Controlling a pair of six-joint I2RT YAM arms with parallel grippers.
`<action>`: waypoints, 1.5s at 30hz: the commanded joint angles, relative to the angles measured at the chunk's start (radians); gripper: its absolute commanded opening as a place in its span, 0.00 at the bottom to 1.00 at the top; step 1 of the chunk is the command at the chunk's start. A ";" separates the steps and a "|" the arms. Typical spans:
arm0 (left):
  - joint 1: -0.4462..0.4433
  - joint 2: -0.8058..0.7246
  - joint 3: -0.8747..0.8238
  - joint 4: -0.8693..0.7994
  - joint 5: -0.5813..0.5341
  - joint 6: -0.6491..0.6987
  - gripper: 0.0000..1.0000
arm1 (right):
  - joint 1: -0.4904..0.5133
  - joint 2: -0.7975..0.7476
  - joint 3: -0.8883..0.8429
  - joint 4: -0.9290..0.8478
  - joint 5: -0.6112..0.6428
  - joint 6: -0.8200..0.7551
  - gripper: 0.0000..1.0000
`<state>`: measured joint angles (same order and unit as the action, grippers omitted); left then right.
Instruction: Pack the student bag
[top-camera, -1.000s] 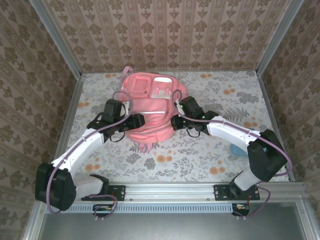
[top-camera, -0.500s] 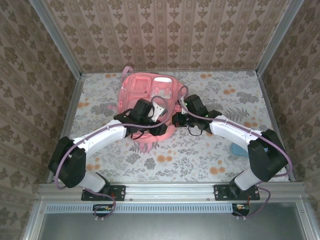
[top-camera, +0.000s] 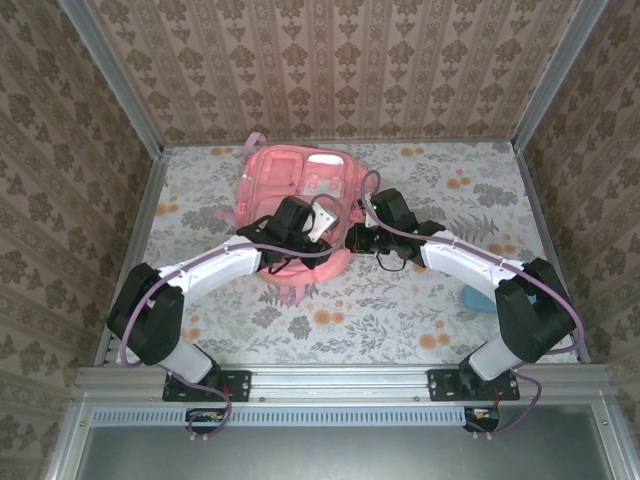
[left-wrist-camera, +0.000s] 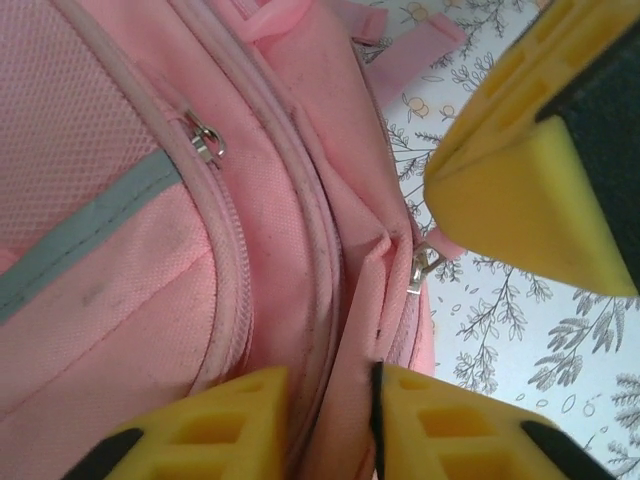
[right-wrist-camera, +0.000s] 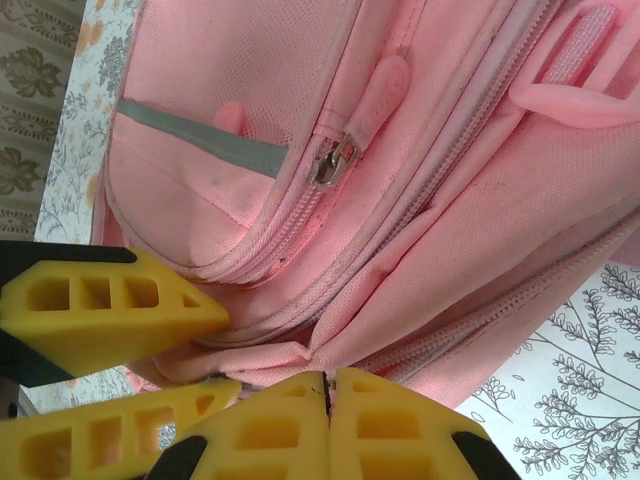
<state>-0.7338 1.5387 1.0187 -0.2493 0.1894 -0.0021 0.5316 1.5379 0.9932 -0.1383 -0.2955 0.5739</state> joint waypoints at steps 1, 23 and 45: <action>-0.006 0.012 0.020 -0.004 -0.014 0.044 0.12 | -0.009 -0.042 0.009 0.020 0.034 -0.003 0.00; -0.003 -0.098 -0.077 -0.038 -0.006 0.057 0.00 | -0.170 0.168 0.170 -0.107 0.502 -0.032 0.00; 0.121 -0.152 0.020 -0.104 -0.060 -0.220 0.66 | -0.199 0.390 0.527 -0.358 -0.053 -0.197 0.69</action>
<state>-0.6350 1.4029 1.0294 -0.3149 0.1688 -0.1474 0.3378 1.8545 1.4689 -0.4450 -0.2596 0.4129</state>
